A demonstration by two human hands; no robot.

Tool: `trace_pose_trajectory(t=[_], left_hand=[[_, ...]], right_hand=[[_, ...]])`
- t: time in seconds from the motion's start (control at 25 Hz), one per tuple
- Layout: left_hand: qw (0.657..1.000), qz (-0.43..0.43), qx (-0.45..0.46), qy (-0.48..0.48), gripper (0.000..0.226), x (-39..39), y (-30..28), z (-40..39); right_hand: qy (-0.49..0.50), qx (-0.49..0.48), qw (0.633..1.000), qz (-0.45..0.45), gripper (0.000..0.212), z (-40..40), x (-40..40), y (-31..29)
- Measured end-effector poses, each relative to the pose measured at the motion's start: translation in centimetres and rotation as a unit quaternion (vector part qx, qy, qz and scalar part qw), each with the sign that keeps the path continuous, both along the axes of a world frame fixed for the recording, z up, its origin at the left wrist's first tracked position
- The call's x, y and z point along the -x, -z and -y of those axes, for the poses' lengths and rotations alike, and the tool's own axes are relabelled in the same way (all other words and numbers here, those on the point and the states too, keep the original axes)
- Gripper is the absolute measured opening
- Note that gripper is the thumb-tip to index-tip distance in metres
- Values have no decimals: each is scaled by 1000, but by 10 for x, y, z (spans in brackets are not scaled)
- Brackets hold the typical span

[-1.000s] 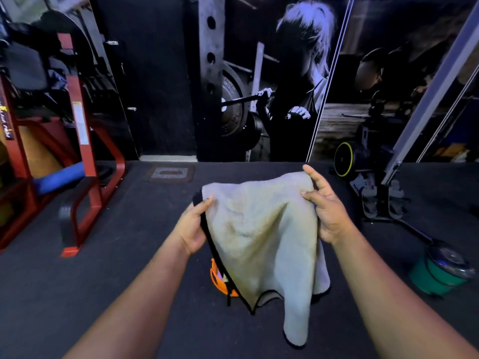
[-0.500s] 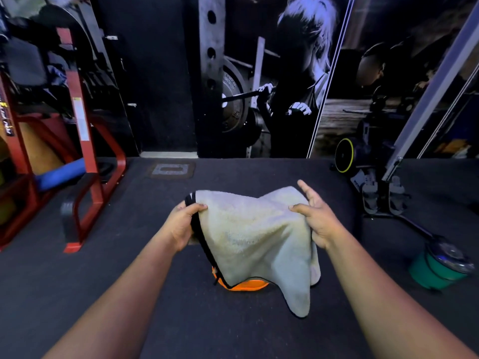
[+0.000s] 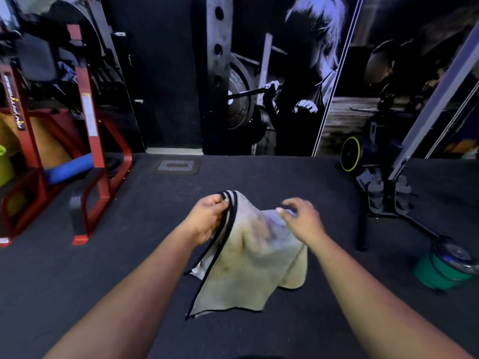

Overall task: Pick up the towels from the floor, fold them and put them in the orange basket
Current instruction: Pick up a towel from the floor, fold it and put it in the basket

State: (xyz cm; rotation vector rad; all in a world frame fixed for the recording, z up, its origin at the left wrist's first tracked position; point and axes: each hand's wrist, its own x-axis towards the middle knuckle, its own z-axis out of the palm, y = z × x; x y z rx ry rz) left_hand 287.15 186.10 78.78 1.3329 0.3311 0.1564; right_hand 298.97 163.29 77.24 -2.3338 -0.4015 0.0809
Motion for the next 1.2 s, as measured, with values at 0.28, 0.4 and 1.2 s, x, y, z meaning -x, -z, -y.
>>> trace_pose_trajectory(t=[0.28,0.4,1.2], left_hand=[[993,-45,-75,83,15,-4,13,16],[987,-56,-122,-92,18,-1,24,-8],[643,-230,-699,213,30,18,19,-69]], right_hand=[[-101,67,992,44,14,-28,14,12],[7,112,994,13,9,7,-1,38],[25,-107,993,51,16,35,-3,42]])
